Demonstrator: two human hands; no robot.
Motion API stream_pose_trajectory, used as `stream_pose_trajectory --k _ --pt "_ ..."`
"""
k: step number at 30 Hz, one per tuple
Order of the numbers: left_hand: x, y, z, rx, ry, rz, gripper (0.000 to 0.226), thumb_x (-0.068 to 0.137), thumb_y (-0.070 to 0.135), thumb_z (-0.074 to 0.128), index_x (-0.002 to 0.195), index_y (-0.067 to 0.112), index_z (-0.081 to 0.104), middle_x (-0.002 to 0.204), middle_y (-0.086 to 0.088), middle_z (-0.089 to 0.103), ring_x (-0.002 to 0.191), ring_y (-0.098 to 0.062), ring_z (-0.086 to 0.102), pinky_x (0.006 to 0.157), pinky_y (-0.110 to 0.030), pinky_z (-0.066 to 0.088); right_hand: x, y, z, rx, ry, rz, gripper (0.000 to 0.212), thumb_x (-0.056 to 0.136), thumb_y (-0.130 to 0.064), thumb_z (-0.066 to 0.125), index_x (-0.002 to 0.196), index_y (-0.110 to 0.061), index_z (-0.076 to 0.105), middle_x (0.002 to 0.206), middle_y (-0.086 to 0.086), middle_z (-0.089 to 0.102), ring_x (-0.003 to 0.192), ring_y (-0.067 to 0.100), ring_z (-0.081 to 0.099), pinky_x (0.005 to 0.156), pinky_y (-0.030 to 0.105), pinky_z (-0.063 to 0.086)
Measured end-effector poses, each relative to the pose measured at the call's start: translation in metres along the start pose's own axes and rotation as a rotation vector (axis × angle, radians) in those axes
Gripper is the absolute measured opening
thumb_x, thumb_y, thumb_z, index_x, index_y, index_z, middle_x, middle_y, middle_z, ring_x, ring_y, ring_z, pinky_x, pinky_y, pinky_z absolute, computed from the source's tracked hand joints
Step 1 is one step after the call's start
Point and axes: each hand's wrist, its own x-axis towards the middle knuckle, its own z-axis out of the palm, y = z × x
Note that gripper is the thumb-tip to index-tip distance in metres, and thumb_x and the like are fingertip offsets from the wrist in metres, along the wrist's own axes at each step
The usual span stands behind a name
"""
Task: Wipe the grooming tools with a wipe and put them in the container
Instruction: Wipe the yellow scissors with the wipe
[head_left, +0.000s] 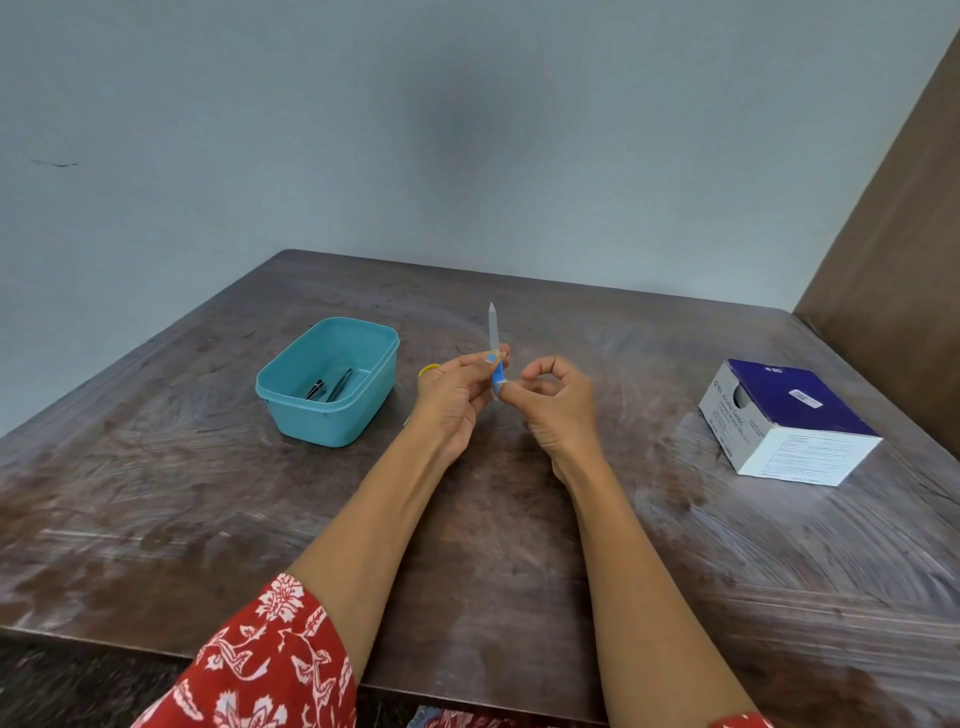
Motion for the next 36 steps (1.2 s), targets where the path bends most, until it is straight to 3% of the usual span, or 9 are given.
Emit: stream_pose_trajectory --k 4,11,17,25,28,30,33,36 --pt "-0.001 -0.002 0.001 -0.006 -0.042 -0.006 0.011 0.088 -0.003 0.051 0.092 -0.004 0.061 0.104 -0.012 0.065 0.088 -0.015 0.065 0.080 -0.025 0.054 0.001 -0.003 0.000 0.105 0.038 -0.041 0.028 0.072 -0.001 0.076 0.076 -0.014 0.053 0.057 -0.004 0.066 0.043 -0.001 0.053 0.047 0.011 0.040" --pt "-0.002 0.001 0.002 0.023 0.000 0.013 0.011 0.088 -0.003 0.051 0.090 -0.002 0.062 0.111 -0.015 0.064 0.089 -0.013 0.064 0.079 -0.026 0.054 0.001 0.002 -0.001 -0.017 -0.007 0.000 0.030 0.068 -0.004 0.078 0.069 -0.017 0.052 0.062 0.000 0.063 0.046 -0.002 0.052 0.049 0.015 0.041" --pt "-0.005 0.003 0.002 0.021 0.011 0.005 0.012 0.089 -0.002 0.051 0.092 -0.001 0.062 0.105 -0.009 0.067 0.094 -0.016 0.064 0.075 -0.023 0.055 0.002 0.002 -0.006 -0.021 -0.077 0.048 0.031 0.068 0.001 0.076 0.069 -0.016 0.050 0.047 -0.010 0.058 0.041 -0.002 0.049 0.043 0.012 0.037" --pt "-0.015 0.020 0.003 -0.081 -0.005 0.054 0.015 0.087 0.008 0.057 0.100 0.001 0.063 0.093 -0.007 0.070 0.086 -0.017 0.067 0.080 -0.028 0.055 0.003 0.004 -0.005 -0.057 -0.050 0.056 0.030 0.066 -0.006 0.080 0.072 -0.018 0.054 0.056 -0.007 0.060 0.047 -0.001 0.052 0.046 0.013 0.037" --pt "-0.029 0.047 0.003 0.098 0.016 0.141 0.005 0.085 0.010 0.062 0.085 0.009 0.067 0.074 -0.001 0.067 0.068 -0.011 0.058 0.062 -0.019 0.049 0.005 0.006 -0.003 -0.016 -0.026 0.043 0.032 0.066 0.000 0.078 0.069 -0.016 0.052 0.054 -0.007 0.059 0.043 -0.002 0.050 0.043 0.011 0.035" --pt "-0.037 0.073 -0.007 0.356 0.085 0.280 0.004 0.082 0.013 0.067 0.079 0.013 0.069 0.065 0.000 0.062 0.059 -0.008 0.052 0.054 -0.016 0.046 0.005 0.006 -0.001 -0.020 -0.026 0.036 0.032 0.067 0.002 0.077 0.068 -0.015 0.051 0.055 -0.005 0.059 0.043 -0.003 0.049 0.042 0.010 0.034" --pt "-0.045 0.112 -0.030 0.821 0.245 0.460 0.015 0.080 0.018 0.070 0.065 0.021 0.069 0.048 0.009 0.061 0.055 -0.008 0.055 0.059 -0.022 0.048 0.005 0.006 -0.001 -0.023 -0.019 0.020 0.032 0.067 0.003 0.077 0.067 -0.015 0.051 0.052 -0.008 0.058 0.042 -0.003 0.049 0.041 0.009 0.033" --pt "-0.041 0.135 -0.050 1.226 0.427 0.449 0.015 0.078 0.020 0.071 0.068 0.008 0.072 0.050 0.002 0.058 0.052 -0.014 0.053 0.058 -0.028 0.046 0.005 0.006 0.000 -0.024 -0.021 0.013 0.031 0.067 0.004 0.077 0.067 -0.015 0.051 0.047 -0.010 0.058 0.041 -0.004 0.048 0.041 0.009 0.034"
